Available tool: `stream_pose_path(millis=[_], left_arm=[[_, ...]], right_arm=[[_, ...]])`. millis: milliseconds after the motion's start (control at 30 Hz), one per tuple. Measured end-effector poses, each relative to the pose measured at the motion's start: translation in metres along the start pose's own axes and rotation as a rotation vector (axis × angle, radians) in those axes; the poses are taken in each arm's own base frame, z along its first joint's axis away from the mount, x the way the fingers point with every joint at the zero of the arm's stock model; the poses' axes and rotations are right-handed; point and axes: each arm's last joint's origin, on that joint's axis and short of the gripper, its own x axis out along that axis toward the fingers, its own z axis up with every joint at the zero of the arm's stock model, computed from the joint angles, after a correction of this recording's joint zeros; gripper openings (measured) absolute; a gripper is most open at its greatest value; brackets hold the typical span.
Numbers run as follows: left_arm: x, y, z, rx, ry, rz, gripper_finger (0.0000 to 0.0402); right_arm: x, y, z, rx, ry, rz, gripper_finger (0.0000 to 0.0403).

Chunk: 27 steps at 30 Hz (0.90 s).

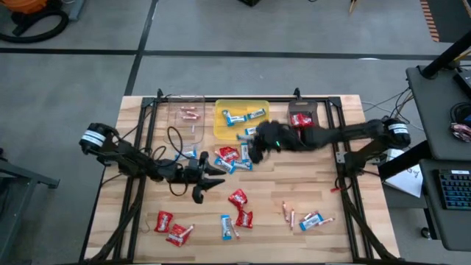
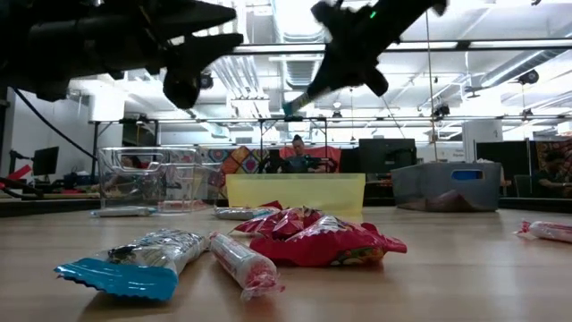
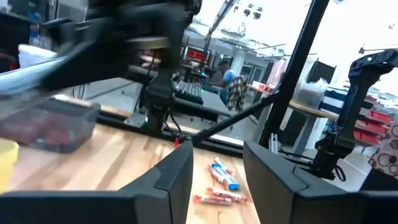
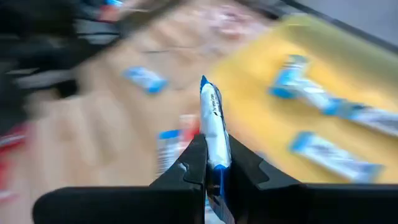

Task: Sort candy
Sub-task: Put the white chocolate into the yellow bin

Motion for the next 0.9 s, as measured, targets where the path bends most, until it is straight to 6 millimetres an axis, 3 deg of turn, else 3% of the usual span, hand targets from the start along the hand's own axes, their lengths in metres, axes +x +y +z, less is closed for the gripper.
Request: stream_pose_path(millis=[167,333,600,900], left_arm=[[-0.010,0.000,0.011,0.038,-0.038,-0.009,0.0117],[-0.018,0.000,0.019,0.057,-0.060,-0.014,0.0113],[-0.024,0.001,0.021,0.063,-0.040,-0.009,0.0113],[-0.023,0.001,0.019,0.064,-0.027,-0.006,0.0112]], right_arm=[[0.022,-0.037,0.032,0.042,0.059,-0.129,0.0023],[0.057,-0.069,0.046,0.108,0.141,-0.104,0.0024],[0.105,-0.104,0.053,0.154,0.215,-0.152,0.0024],[0.120,-0.133,0.044,0.195,0.404,-0.270,0.0024]])
